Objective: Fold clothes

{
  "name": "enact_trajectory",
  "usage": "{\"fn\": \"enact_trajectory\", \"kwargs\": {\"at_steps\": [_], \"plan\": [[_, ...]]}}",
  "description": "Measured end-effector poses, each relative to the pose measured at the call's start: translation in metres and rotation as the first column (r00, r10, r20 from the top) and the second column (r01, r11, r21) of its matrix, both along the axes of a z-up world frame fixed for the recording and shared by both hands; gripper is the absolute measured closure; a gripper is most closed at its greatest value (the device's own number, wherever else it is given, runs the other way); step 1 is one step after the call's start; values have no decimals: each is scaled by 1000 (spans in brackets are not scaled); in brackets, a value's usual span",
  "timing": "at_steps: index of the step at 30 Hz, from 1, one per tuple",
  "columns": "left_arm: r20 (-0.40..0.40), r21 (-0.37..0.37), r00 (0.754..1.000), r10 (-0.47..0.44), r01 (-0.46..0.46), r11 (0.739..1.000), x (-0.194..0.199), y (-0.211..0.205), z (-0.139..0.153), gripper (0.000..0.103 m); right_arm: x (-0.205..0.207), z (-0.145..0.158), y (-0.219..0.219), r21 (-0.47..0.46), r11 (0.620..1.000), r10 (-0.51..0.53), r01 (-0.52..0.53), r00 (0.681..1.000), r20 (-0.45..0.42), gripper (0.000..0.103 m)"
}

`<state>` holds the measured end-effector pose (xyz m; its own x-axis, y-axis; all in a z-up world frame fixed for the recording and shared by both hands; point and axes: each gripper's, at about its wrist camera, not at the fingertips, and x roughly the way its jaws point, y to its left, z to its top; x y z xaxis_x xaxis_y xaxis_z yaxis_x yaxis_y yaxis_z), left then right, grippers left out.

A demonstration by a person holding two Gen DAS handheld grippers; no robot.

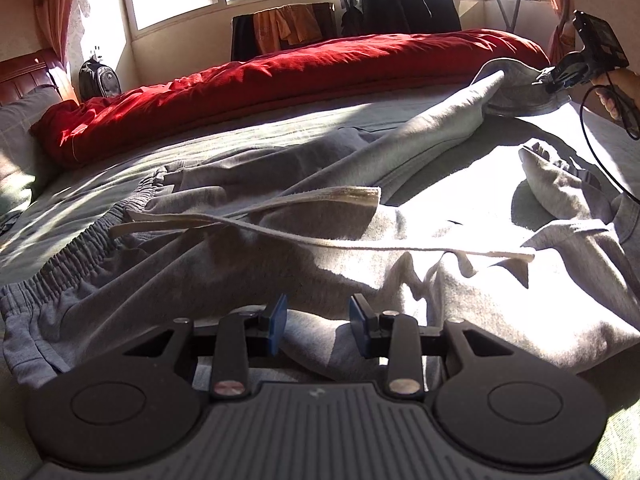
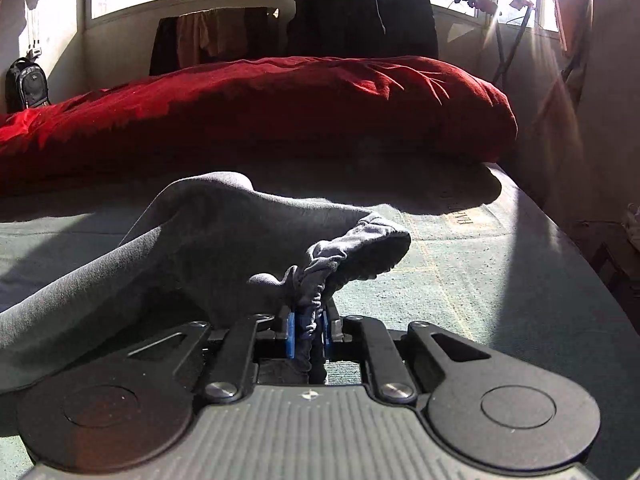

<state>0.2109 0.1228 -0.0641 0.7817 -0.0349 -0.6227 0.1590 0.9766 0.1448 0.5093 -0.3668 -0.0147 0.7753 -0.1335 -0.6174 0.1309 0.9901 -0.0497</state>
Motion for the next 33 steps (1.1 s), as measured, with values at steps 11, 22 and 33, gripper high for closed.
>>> {"fn": "enact_trajectory", "kwargs": {"at_steps": [11, 22, 33], "plan": [[5, 3, 1000, 4, -4, 1000, 0, -1, 1, 67, -10, 46, -51, -108, 985, -129, 134, 990, 53, 90], [0, 12, 1000, 5, -5, 1000, -2, 0, 4, 67, 5, 7, -49, -176, 971, -178, 164, 982, -64, 68], [8, -5, 1000, -8, 8, 1000, -12, -5, 14, 67, -22, 31, 3, -186, 982, -6, -8, 997, -71, 51]]}}
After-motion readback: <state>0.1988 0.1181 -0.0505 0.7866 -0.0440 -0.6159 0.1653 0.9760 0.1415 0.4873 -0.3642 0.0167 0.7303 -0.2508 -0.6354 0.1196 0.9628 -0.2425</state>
